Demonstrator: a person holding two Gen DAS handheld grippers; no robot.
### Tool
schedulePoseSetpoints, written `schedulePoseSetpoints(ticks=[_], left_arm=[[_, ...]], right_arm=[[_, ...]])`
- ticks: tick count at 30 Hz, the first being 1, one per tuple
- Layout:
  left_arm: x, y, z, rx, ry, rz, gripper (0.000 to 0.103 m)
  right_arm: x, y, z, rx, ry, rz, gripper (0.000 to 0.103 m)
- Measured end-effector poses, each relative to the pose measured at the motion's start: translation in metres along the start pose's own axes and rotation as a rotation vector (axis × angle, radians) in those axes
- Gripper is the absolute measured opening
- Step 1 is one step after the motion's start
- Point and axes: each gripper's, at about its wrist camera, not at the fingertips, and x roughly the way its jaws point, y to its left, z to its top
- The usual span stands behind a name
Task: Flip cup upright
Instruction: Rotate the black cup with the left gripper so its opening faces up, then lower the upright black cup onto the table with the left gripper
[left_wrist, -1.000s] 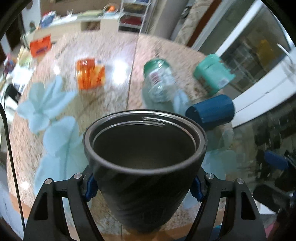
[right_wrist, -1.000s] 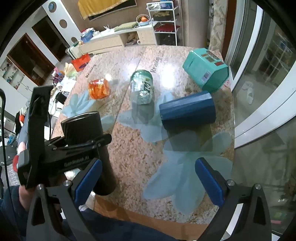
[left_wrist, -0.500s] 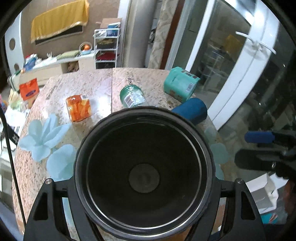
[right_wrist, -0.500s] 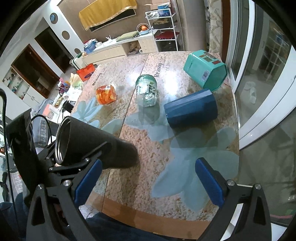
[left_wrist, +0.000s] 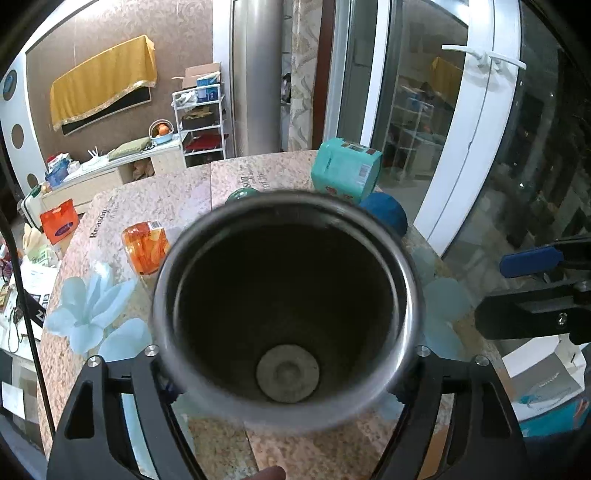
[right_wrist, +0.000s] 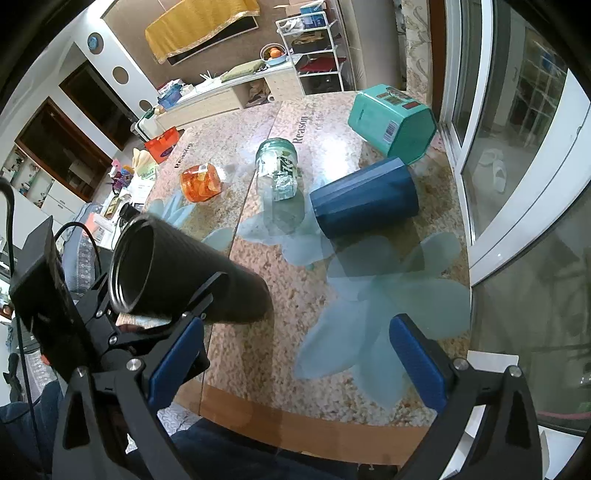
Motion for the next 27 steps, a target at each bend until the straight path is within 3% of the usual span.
schedulePoseSetpoints(ticks=[3,6,14,19,24,27], left_arm=[[0.002,-0.002,0.000,0.010,0.008,0.002,0.090],[0.005,0.000,-0.001,-0.007,0.035,-0.021,0.103],[-0.001,0.007,0.002,-0.034,0.041,-0.031,0.103],[-0.009,0.010,0.006,-0.052,-0.008,-0.034,0.103],[-0.009,0.008,0.005,-0.044,-0.005,-0.046,0.082],[-0.009,0.005,0.005,-0.025,-0.010,-0.038,0.082]], right_arm=[[0.001,-0.001,0.001,0.000,0.005,0.000,0.101],[0.001,-0.002,0.002,-0.003,0.006,0.006,0.101],[0.005,-0.003,0.004,-0.003,0.018,0.019,0.101],[0.005,-0.004,0.004,0.004,0.021,0.019,0.101],[0.006,-0.002,0.004,0.000,0.024,0.020,0.101],[0.006,-0.001,0.003,0.002,0.024,0.021,0.101]])
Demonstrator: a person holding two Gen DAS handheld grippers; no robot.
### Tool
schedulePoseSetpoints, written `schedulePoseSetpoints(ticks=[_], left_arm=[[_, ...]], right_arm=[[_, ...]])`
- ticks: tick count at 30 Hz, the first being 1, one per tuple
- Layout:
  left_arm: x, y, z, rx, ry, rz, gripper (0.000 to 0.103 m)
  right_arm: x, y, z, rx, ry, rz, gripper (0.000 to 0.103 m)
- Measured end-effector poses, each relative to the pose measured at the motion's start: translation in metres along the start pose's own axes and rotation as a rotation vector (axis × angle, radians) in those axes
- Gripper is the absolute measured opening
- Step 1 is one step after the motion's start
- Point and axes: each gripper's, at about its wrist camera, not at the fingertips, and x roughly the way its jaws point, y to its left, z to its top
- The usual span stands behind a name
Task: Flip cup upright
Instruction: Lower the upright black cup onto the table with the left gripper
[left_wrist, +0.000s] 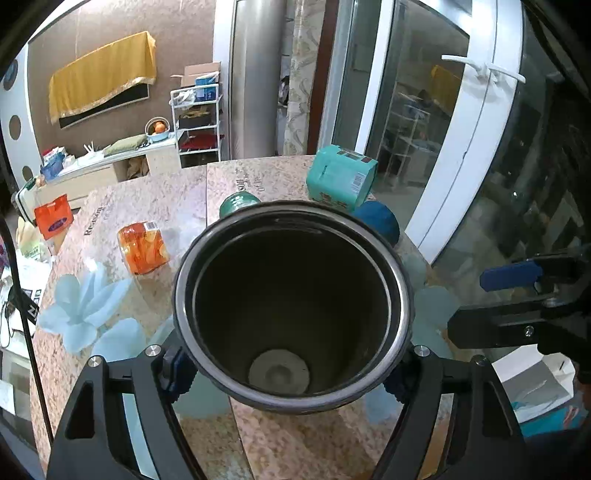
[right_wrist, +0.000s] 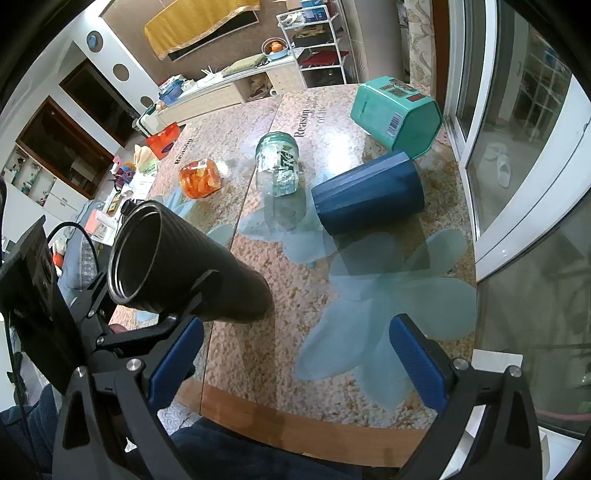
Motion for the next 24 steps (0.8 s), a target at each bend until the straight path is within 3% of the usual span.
schedulePoseSetpoints(ticks=[8,13,24], left_arm=[[0.002,0.003,0.002,-0.005,0.017,-0.009,0.084],[0.001,0.001,0.004,0.023,0.036,0.014,0.103],[-0.007,0.003,0.000,0.061,0.117,-0.034,0.103]], right_arm=[[-0.002,0.001,-0.001,-0.002,-0.006,0.002,0.101],[-0.005,-0.001,-0.003,0.006,-0.014,0.003,0.101],[-0.014,0.009,-0.007,0.020,-0.027,0.031,0.101]])
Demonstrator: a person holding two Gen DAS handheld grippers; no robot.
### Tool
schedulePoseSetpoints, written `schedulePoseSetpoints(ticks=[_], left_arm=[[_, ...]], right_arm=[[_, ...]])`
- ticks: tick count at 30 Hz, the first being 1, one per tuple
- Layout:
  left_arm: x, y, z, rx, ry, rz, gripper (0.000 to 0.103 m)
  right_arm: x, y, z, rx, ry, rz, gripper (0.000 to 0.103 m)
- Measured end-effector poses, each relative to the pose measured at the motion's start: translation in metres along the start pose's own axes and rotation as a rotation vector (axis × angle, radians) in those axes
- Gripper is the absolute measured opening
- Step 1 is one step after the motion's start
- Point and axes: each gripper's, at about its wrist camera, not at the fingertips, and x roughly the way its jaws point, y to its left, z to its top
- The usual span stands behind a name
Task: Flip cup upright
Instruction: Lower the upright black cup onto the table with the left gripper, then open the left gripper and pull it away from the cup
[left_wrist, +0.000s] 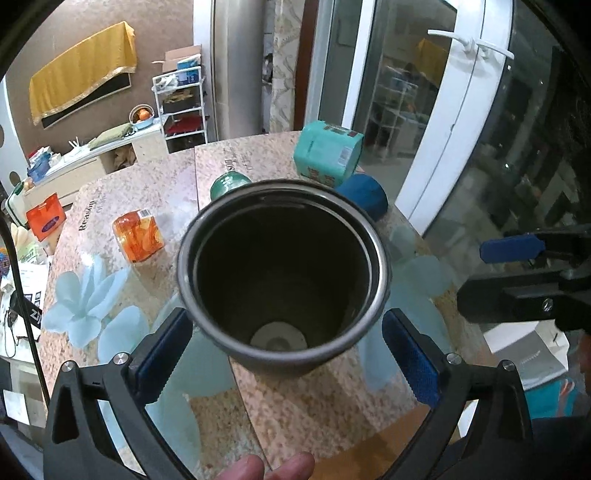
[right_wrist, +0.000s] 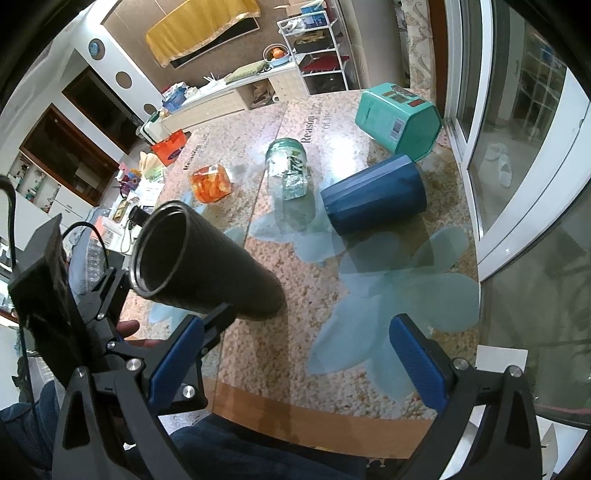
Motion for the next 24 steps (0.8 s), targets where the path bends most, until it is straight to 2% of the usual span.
schedulePoseSetpoints(ticks=[5,8,11,14,18,24], left_arm=[[-0.016,0.012,0.004,0.003,0.016,-0.029,0.103],[-0.031,0.022,0.007,0.018,0.008,-0.018,0.103],[-0.041,0.033,0.011,0.035,0.036,-0.026,0.103],[-0.051,0.047,0.014,0.055,0.056,-0.070,0.103],[-0.059,0.063,0.013,0.086,0.088,-0.184,0.103],[-0.067,0.074,0.007,0.138,0.100,-0.220,0.103]], right_arm=[[-0.010,0.015,0.001,0.004,-0.026,0.005,0.101],[-0.015,0.029,0.002,-0.001,-0.046,-0.004,0.101],[-0.017,0.043,0.004,-0.013,-0.067,-0.026,0.101],[-0.017,0.058,0.006,-0.010,-0.077,-0.040,0.101],[-0.015,0.070,0.006,0.011,-0.093,-0.069,0.101],[-0.015,0.087,0.003,0.052,-0.113,-0.101,0.101]])
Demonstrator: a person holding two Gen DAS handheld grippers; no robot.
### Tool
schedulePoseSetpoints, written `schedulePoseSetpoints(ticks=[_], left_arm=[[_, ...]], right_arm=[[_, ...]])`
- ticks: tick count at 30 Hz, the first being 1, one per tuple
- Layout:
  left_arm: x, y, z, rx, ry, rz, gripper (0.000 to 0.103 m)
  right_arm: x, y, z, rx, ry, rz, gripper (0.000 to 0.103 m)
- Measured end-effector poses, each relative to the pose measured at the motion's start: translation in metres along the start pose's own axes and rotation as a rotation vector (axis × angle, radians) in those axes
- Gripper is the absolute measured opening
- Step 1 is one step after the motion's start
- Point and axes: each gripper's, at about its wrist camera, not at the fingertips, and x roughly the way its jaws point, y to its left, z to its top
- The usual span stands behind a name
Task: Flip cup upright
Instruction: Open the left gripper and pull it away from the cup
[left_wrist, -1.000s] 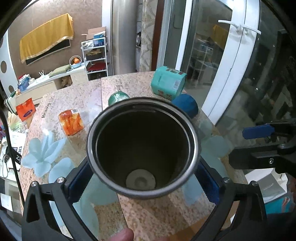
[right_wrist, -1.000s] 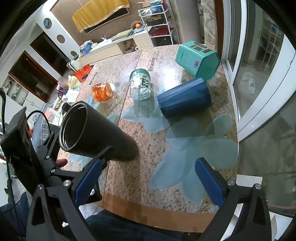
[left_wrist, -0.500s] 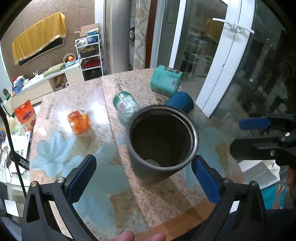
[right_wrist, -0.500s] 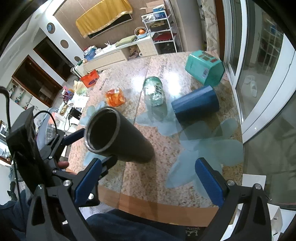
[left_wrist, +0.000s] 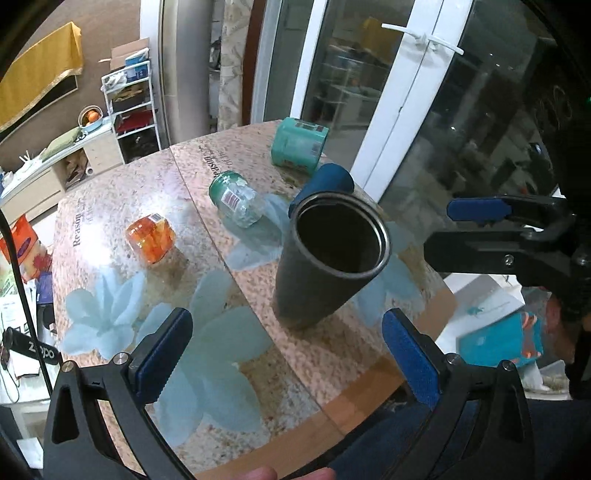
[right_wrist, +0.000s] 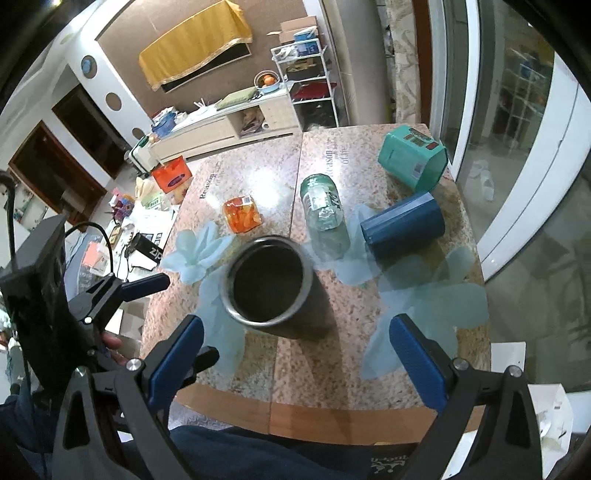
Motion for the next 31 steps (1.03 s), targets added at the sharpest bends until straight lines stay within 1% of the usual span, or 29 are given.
schedulePoseSetpoints(ticks=[2,5,12,19,24,31], left_arm=[[-0.005,0.005,-0.002,-0.002,-0.007,-0.018,0.103],[-0.011,0.010,-0.001,0.006,-0.007,-0.007,0.103],[-0.023,0.020,0.000,0.001,-0.013,-0.024,0.103],[-0.025,0.026,-0.001,-0.003,0.013,-0.028,0.103],[-0.027,0.031,-0.003,-0.016,0.011,-0.016,0.103],[-0.031,0.035,-0.003,-0.030,-0.007,-0.018,0.103]], right_arm=[[-0.001,0.007,-0.001,0.003,-0.008,-0.015,0.101],[-0.003,0.016,-0.002,0.001,-0.021,-0.038,0.101],[-0.007,0.028,-0.006,0.007,-0.054,-0.072,0.101],[-0.011,0.036,-0.008,0.005,-0.076,-0.063,0.101],[-0.011,0.040,-0.008,-0.006,-0.080,-0.060,0.101],[-0.011,0.041,-0.009,-0.013,-0.084,-0.063,0.101]])
